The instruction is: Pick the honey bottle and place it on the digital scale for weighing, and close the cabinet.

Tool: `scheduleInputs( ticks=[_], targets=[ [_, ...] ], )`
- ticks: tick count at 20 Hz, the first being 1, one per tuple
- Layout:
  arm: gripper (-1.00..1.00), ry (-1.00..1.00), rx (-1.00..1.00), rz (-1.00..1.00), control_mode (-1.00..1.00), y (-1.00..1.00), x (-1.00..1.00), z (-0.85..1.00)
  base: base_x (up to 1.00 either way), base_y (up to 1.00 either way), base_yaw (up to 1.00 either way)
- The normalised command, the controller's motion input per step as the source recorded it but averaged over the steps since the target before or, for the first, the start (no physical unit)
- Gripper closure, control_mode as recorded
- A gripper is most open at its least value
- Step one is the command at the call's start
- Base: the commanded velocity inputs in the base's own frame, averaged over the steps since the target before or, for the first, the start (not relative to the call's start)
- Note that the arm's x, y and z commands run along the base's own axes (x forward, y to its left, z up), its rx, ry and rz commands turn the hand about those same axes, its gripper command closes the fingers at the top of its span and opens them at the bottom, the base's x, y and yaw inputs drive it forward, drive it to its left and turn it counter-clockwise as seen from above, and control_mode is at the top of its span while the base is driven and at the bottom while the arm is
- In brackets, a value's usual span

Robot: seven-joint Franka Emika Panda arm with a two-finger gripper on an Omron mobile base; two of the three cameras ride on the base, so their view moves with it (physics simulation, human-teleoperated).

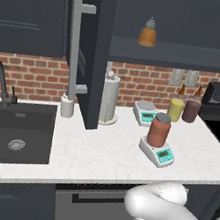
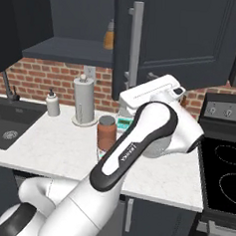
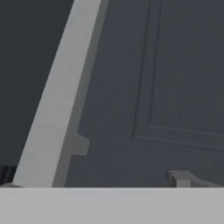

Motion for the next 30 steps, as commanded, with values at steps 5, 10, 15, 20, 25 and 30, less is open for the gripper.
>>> scheduleInputs(
  ticks=[5,10,15,20,25,30],
  targets=[
    [-1.0,0.07,-0.1,-0.01,-1.0,0.44,0.87,0.0,0.0,0.0,0.0],
    [-1.0,0.0,-0.06,-0.02,-1.0,0.35,0.9,0.0,0.0,0.0,0.0],
    [-1.0,0.05,0.0,0.0,-1.0,0.17,1.0,0.0,0.0,0.0,0.0],
    [-1.0,0.02,0.0,0.0,-1.0,0.02,0.92,0.0,0.0,0.0,0.0],
    [-1.0,0.0,0.0,0.0,-1.0,0.0,0.33,0.0,0.0,0.0,0.0],
    [-1.0,0.0,0.0,0.0,-1.0,0.0,0.37,-0.03,0.0,0.0,0.0]
  ],
)
